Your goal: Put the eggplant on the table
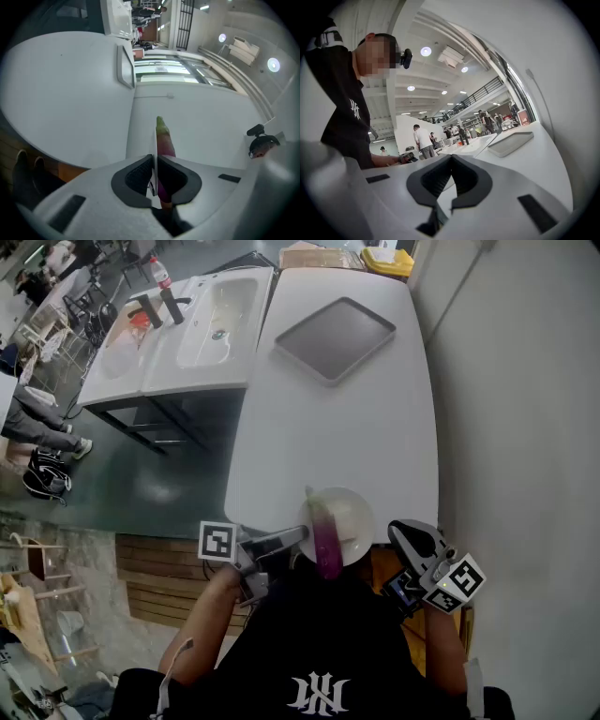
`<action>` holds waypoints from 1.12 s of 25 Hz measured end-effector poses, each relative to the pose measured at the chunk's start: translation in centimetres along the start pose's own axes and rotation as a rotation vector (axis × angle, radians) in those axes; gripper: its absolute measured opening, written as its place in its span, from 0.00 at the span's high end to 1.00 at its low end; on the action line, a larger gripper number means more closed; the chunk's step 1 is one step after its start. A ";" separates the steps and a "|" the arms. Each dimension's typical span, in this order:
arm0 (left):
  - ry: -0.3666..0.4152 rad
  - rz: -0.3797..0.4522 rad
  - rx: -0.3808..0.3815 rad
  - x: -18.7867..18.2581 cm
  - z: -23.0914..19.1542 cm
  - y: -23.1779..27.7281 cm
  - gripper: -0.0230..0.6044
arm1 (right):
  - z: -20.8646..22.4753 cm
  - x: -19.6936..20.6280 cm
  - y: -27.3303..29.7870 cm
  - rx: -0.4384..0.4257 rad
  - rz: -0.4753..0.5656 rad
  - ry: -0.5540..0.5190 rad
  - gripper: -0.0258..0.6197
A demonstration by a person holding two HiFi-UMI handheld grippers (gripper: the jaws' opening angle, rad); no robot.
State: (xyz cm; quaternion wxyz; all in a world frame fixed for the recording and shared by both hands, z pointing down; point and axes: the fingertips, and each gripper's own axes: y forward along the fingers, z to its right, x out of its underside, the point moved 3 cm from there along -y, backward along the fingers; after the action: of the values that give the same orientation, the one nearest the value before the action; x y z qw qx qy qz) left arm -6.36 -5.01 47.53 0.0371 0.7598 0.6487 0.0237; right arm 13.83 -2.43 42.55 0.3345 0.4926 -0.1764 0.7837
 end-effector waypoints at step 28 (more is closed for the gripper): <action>-0.021 -0.042 0.063 -0.6 0.3 0.8 0.93 | 1.6 4.1 2.0 -0.178 -0.274 0.885 0.79</action>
State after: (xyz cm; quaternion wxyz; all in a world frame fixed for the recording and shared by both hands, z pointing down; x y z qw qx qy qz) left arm -5.63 -5.74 47.30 0.0202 0.7470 0.6646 -0.0054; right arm 12.29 -3.39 47.00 0.5189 0.0993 -0.0168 0.8489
